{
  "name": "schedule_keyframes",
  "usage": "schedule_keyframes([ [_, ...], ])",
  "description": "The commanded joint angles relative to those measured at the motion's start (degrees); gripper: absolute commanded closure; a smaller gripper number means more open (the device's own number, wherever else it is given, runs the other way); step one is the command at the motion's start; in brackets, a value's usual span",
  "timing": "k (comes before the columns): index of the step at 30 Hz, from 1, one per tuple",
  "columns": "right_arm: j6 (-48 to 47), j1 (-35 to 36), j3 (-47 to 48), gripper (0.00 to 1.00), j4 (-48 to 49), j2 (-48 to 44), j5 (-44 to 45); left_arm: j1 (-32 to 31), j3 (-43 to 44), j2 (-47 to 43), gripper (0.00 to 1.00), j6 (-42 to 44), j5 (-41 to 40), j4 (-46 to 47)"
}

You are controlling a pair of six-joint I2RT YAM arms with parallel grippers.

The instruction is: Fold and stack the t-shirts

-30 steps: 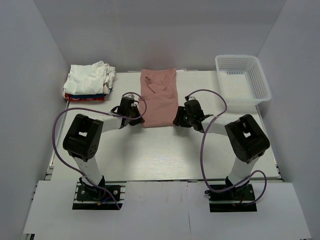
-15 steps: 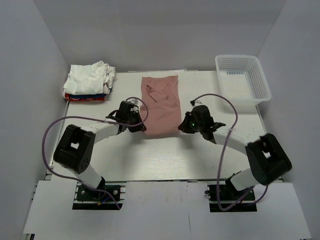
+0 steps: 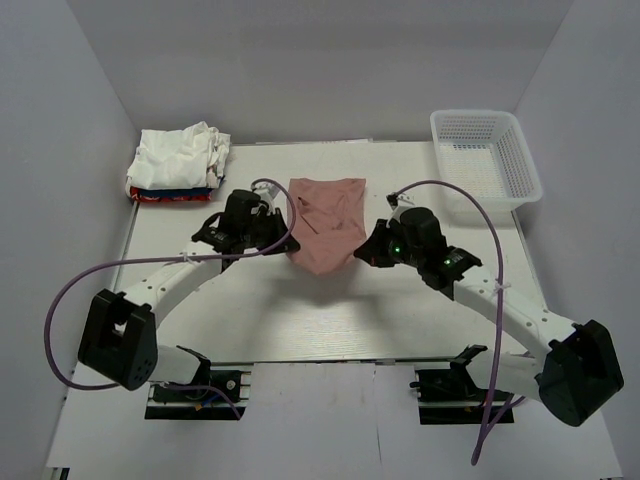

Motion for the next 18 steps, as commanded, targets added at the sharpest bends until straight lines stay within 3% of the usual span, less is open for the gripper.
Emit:
schedule_keyframes([
  [1, 1.54, -0.52, 6.33, 1.0, -1.99, 0.49, 4.26, 0.82, 4.83, 1.14, 1.0, 0.53, 1.23, 1.15],
  [4, 2.25, -0.87, 9.86, 1.0, -3.05, 2.85, 9.88, 0.82, 9.64, 3.68, 1.0, 0.53, -0.87, 4.06],
  [11, 2.43, -3.59, 20.91, 1.0, -6.03, 9.8, 16.4, 1.87, 22.92, 13.44, 1.0, 2.45, -6.5, -1.82],
  [18, 0.67, -7.29, 29.17, 1.0, -5.33, 18.23, 15.71, 4.59, 33.29, 22.49, 1.0, 3.08, -8.52, -4.63],
])
